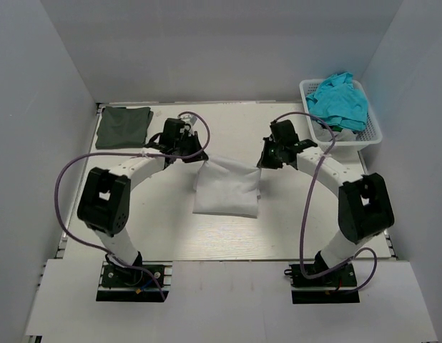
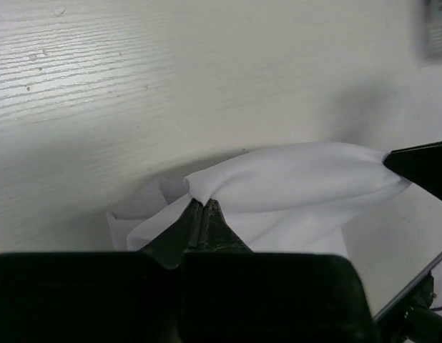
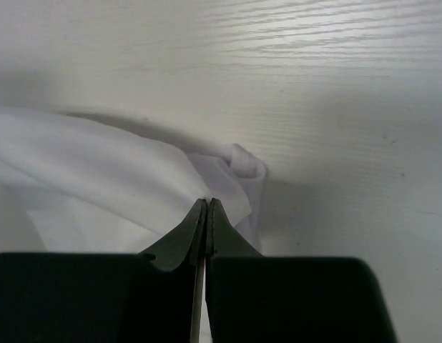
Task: Fold and stack the t-shirts
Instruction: Fold the long partially folded tshirt into a neat square
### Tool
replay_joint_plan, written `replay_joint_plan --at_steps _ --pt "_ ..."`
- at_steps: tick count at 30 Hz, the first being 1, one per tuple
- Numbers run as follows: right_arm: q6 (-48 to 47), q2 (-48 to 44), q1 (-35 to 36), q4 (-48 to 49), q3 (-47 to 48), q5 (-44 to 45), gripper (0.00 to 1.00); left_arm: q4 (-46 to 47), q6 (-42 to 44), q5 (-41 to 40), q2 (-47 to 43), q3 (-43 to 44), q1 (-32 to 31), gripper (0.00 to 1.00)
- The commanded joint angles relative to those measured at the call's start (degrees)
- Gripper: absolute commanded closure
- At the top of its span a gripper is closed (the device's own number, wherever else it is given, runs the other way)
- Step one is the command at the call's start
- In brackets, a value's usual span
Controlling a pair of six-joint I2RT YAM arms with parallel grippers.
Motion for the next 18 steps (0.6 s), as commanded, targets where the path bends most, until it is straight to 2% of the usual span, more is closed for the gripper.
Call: replay_joint_plan --at_steps 1,3,7,12,13,14,15,16,17,18 --pt "2.42 4.79 -1.98 -3.42 4.04 6.61 1.0 -0.41 -0.18 -3.13 4.12 3.82 -0.1 1.0" --pt "2.6 7.88 -2.69 -4.04 6.32 7.84 1.0 -1.12 -0.18 -3.15 7.97 6.28 -0.1 1.0" --pt "0.77 13.76 -3.57 -3.53 10.63 7.32 1.0 -4.8 -0.18 -9.71 13.69 11.2 -0.1 1.0" --pt "-2.66 20.97 -3.75 -3.34 15.56 2.84 1.0 -6.12 -0.7 -9.73 17.14 13.49 1.04 1.0" --pt "-2.93 21.5 -3.75 -3.78 17.13 2.66 1.0 -6.13 -0.7 -9.74 17.14 14.02 1.04 0.97" --pt "-3.1 21.86 -3.75 -4.66 17.49 2.75 1.0 -7.0 -0.7 -10.35 17.84 14.98 1.04 0.92" --pt "-3.11 21.77 -3.83 -4.84 18.19 2.75 0.91 -7.62 -0.7 -10.35 17.84 15.6 0.52 0.76" --pt "-3.72 21.51 -4.01 -5.02 18.38 3.27 0.82 -8.4 -0.7 -10.35 17.84 16.65 0.51 0.64" --pt "-4.07 20.81 -3.92 -5.54 19.25 3.19 0.58 -9.02 -0.7 -10.35 17.84 17.36 0.51 0.49" --pt "-4.25 20.02 -3.83 -5.98 19.6 3.36 0.49 -10.25 -0.7 -10.96 17.84 17.97 0.51 0.34"
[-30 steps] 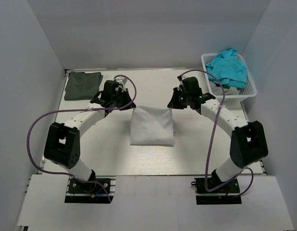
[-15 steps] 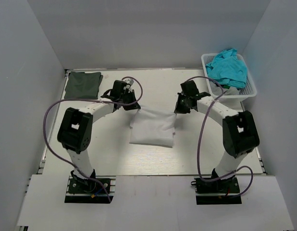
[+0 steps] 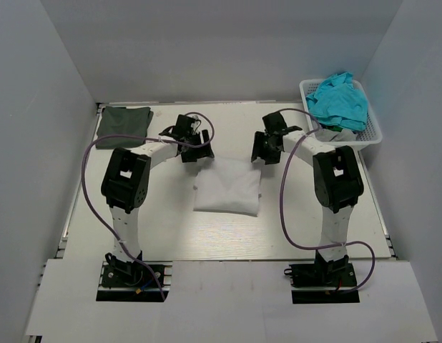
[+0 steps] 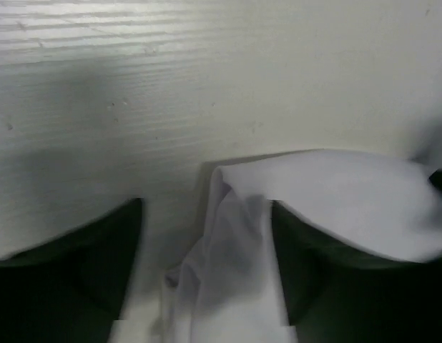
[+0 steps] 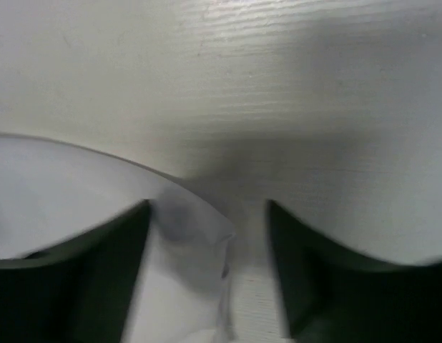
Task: Fold and stack the t-shirts
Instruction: Fold the long partially folded tshirt into a neat square
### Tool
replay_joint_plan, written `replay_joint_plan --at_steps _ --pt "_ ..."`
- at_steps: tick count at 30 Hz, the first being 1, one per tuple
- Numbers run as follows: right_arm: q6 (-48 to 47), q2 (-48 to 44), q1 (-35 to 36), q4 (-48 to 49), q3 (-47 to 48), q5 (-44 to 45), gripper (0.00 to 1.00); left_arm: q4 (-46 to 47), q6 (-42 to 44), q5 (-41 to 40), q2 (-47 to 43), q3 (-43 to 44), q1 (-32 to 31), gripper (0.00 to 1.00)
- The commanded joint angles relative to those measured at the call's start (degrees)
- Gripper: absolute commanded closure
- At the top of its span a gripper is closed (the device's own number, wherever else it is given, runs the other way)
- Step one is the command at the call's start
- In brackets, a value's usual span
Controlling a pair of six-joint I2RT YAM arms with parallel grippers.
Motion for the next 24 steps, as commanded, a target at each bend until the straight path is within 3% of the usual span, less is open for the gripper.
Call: replay_joint_plan --at_steps 1,2,5,10,11,14,16,20,24 --pt "-2.78 -2.91 -0.62 -2.99 4.35 1.46 0.31 -3.7 -0.16 -3.38 -2.19 5.01 0.34 0.05" --pt "-3.4 -4.13 -0.62 -3.08 5.31 1.64 0.1 -5.1 -0.16 -4.08 -2.73 6.07 0.34 0.0" --pt "-4.01 -8.87 -0.36 -4.66 6.55 0.33 0.1 -10.37 -1.38 -6.03 -5.63 8.97 0.34 0.0" --pt "-0.77 -16.0 0.61 -0.46 -0.36 -12.49 0.1 -17.86 -3.93 -6.03 -9.93 11.88 -0.8 0.0" --pt "1.85 -18.01 1.04 2.86 -3.87 -19.12 0.1 -16.29 -3.94 -1.33 -10.72 10.14 -0.81 0.0" --pt "5.47 -18.65 1.75 10.09 -11.61 -26.11 0.1 -6.46 -6.83 10.27 -13.1 1.18 -0.81 0.0" --pt "7.4 -17.52 1.75 14.38 -13.39 -28.67 0.1 -3.02 -8.32 13.82 -13.63 -2.96 -1.33 0.0" --pt "9.6 -14.52 1.31 20.38 -18.48 -32.11 0.1 0.93 -9.56 18.84 -11.0 -9.1 -1.86 0.0" --pt "10.92 -11.45 0.0 23.37 -22.35 -30.97 0.1 0.96 -9.56 16.49 -8.28 -12.9 -1.86 0.0"
